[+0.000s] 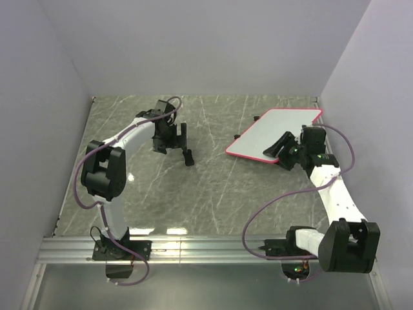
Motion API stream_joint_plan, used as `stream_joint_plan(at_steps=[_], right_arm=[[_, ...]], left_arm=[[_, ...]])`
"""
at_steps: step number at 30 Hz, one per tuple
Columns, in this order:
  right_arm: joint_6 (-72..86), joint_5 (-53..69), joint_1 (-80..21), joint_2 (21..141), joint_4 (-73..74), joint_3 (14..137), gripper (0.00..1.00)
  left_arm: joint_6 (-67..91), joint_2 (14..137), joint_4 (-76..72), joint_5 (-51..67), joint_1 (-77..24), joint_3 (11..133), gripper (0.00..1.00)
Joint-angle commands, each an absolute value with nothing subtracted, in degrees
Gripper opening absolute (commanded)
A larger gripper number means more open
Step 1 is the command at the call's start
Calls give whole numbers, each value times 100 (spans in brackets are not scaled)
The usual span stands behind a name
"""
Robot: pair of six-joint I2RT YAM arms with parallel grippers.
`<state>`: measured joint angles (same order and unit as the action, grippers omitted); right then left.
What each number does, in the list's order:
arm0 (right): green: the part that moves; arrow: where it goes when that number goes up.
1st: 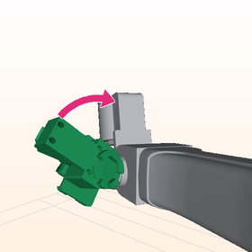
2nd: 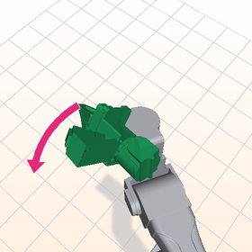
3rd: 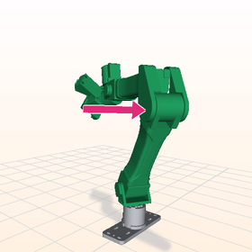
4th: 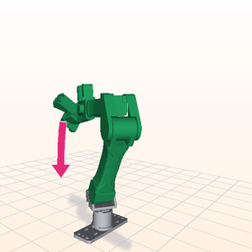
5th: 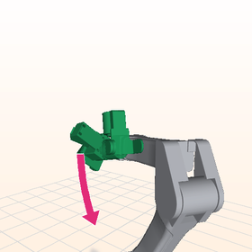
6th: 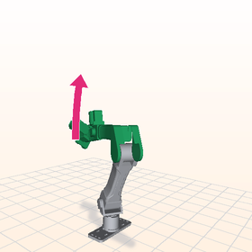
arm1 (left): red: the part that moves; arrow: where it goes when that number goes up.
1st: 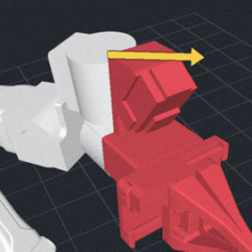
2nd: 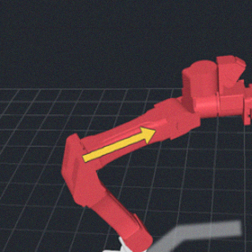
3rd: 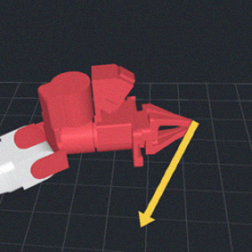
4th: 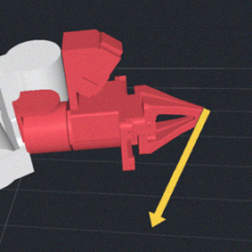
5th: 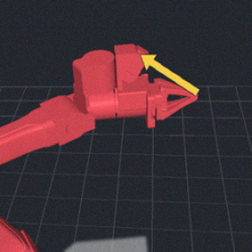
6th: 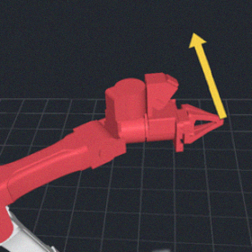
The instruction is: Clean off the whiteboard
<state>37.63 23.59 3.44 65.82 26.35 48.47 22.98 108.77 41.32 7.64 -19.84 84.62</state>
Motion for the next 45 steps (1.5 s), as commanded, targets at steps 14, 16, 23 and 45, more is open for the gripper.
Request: stream_joint_plan(at_steps=[14, 16, 23, 45], right_arm=[[2857, 2224, 282, 6232, 3927, 6650, 100], [2839, 1891, 255, 6196, 4095, 6986, 100], [2787, -552, 264, 6530, 6096, 8515, 100], [2830, 1266, 159, 5028, 5642, 7831, 100]], left_arm=[[2522, 10907, 4175, 721, -2004, 8789, 100], [2531, 10934, 4218, 703, -1995, 8850, 100], [2549, 11074, 4509, 642, -1995, 9342, 99], [3463, 10230, 2310, 3252, -2179, 9861, 99]])
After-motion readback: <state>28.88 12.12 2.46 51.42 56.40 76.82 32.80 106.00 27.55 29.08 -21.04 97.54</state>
